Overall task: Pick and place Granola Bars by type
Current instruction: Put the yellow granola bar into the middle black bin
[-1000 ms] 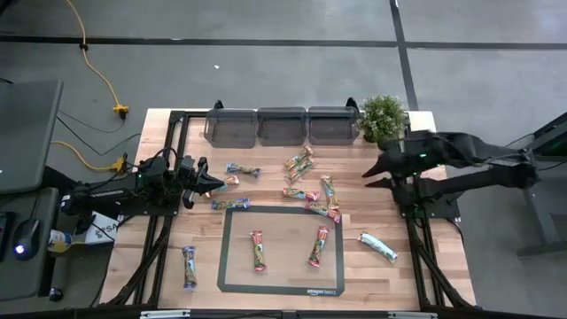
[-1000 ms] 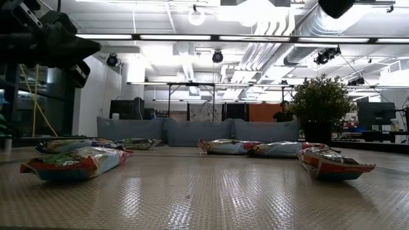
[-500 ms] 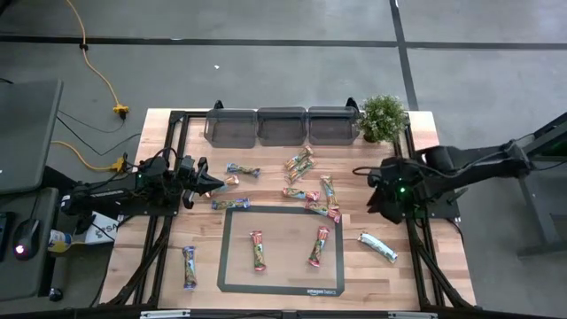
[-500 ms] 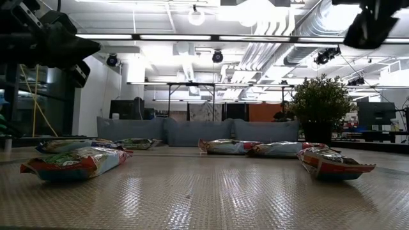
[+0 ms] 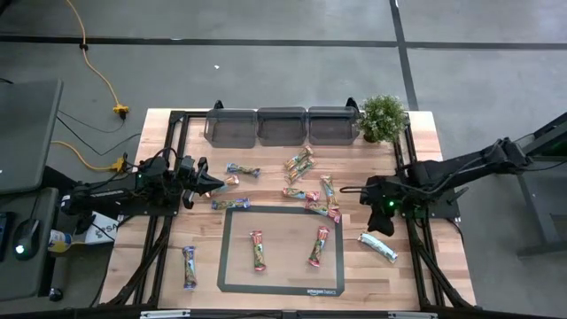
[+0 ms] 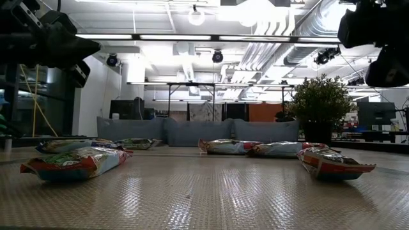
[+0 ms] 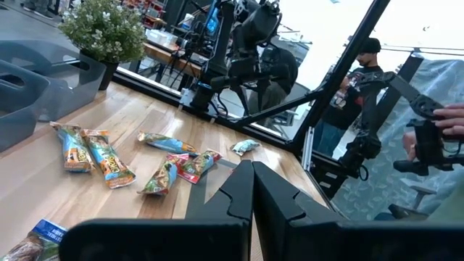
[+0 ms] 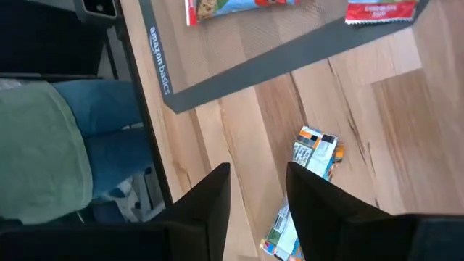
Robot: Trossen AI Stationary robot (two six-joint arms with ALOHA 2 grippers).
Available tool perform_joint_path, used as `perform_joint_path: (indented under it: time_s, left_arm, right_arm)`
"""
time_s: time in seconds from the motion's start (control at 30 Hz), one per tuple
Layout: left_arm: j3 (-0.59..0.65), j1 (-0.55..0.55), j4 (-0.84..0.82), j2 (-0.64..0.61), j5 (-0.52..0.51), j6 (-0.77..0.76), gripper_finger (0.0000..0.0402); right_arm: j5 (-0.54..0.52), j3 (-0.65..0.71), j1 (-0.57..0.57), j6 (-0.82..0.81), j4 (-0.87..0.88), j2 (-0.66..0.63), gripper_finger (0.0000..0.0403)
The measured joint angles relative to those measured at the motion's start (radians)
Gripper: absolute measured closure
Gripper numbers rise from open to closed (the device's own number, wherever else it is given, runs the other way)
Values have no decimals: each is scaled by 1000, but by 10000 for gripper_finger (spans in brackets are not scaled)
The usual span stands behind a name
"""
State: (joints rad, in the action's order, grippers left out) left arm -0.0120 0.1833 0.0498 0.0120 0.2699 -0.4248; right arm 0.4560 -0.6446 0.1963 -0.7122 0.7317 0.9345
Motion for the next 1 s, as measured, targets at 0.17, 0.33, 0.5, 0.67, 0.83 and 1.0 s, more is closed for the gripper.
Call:
perform_joint_path:
  time_s: [0.17,0.33,0.5,0.67,0.83,1.0]
  left_arm:
    - [0,0,0,0,0,0,401]
    - [0,0,0,0,0,0,401]
    - [0,0,0,0,-1,0,401]
    - [0,0,0,0,-4,0,401]
    - [0,0,0,0,-4,0,401]
    - [0,0,0,0,-4,0,401]
  right_arm:
    - [7,-119,-29,92,204,70,284]
    - [8,-228,-46,122,398,128,284]
    - [41,-266,10,31,573,173,284]
    - [61,-240,131,-95,575,180,284]
    - [32,-183,191,-185,433,179,284]
    - [13,-87,168,-181,240,214,284]
